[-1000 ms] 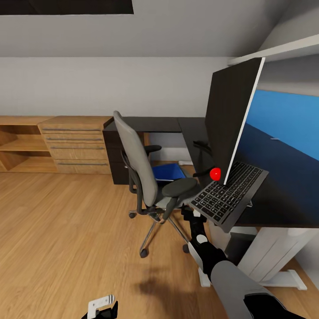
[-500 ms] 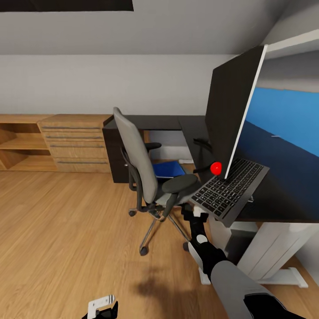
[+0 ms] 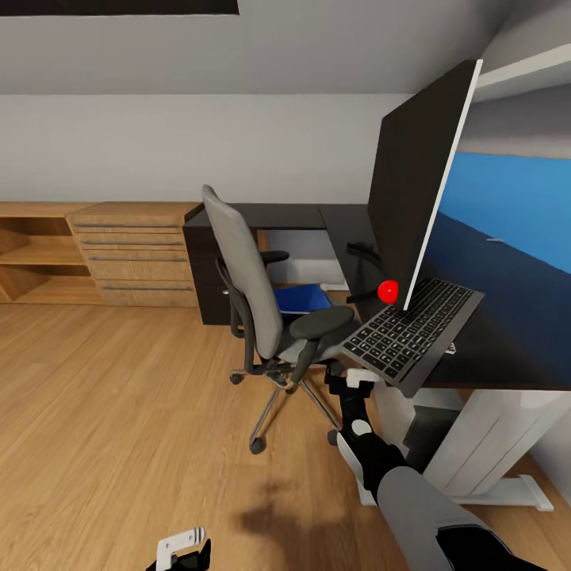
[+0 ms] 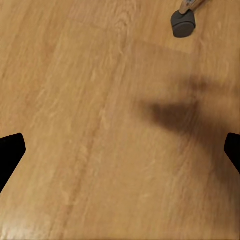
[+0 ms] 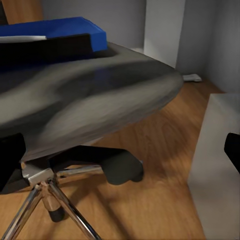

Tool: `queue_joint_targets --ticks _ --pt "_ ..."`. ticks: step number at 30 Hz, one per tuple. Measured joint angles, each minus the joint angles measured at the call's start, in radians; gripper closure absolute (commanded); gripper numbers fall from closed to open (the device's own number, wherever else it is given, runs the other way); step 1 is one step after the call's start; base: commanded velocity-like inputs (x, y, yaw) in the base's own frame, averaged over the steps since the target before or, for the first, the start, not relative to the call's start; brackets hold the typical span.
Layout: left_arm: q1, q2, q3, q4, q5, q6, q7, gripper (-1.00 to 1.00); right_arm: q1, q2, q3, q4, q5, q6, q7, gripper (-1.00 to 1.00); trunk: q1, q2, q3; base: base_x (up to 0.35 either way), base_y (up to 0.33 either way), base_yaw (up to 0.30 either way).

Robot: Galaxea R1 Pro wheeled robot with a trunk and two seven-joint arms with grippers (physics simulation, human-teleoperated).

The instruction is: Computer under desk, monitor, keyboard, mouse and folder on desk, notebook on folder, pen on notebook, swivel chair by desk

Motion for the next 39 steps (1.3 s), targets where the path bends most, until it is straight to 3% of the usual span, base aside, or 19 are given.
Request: queue_joint_targets --ticks 39 --pt "0.000 0.002 0.001 0.000 0.005 -0.007 -0.003 -1.00 0.000 0.000 0.000 -0.001 0.000 -0.001 -0.026 -1.00 0.000 0.000 0.000 0.050 0.036 0.000"
